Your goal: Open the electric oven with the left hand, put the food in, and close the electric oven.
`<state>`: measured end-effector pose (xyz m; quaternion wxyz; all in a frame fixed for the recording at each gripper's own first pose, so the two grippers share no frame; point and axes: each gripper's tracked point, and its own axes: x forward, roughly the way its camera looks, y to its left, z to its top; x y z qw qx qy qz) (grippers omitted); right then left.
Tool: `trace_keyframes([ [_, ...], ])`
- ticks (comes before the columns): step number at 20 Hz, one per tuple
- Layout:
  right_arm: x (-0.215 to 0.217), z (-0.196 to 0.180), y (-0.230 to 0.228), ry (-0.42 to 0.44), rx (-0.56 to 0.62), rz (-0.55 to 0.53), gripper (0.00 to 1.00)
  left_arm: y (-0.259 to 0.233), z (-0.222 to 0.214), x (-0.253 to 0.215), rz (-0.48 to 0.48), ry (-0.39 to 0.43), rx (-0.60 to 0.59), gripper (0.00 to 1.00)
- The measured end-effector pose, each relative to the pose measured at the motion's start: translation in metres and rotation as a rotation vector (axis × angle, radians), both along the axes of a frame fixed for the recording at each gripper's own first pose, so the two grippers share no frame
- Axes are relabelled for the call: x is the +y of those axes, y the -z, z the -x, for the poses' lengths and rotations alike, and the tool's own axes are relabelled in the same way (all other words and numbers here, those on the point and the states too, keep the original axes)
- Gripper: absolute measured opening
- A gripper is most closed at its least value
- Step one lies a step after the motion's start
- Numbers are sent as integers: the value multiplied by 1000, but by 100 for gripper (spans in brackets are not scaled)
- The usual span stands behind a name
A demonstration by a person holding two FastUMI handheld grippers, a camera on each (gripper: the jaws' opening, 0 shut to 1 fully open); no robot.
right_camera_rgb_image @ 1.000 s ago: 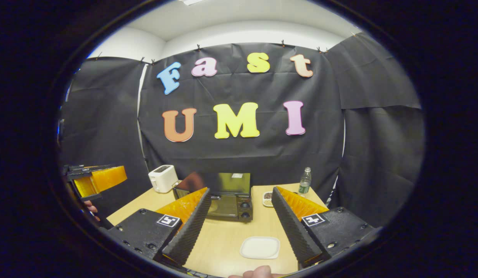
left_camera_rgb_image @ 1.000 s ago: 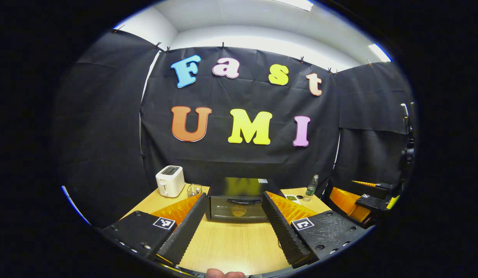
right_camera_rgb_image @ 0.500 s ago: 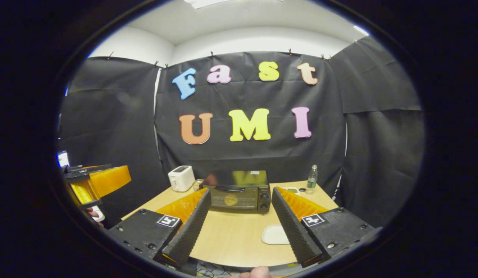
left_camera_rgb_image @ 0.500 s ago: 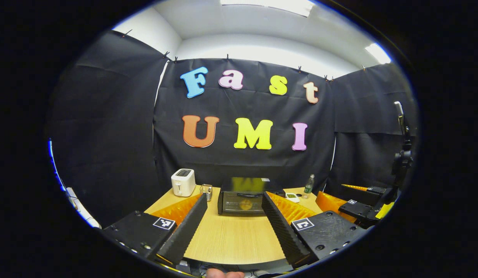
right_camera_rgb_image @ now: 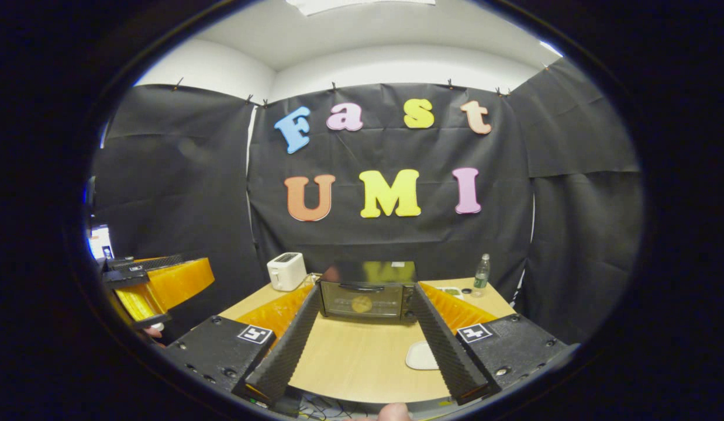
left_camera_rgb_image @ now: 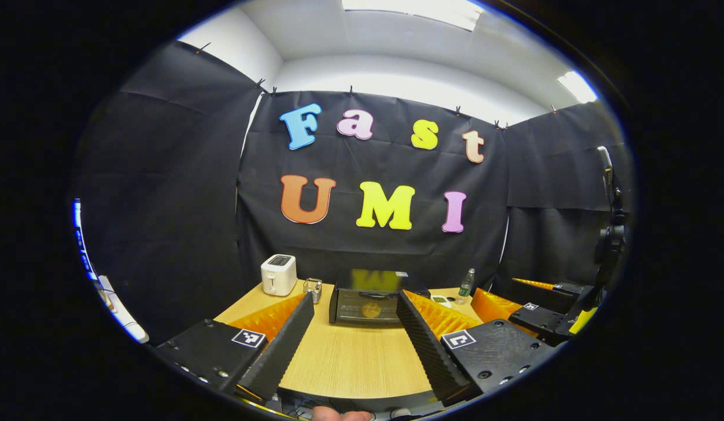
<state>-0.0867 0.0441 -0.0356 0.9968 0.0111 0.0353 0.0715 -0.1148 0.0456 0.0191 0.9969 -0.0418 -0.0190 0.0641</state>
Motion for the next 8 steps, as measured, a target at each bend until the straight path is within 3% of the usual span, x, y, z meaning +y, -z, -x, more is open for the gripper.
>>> trace_keyframes([
  [8,-6,11,2,46,-10,-6,96,10,5,3,-10,21,10,94],
])
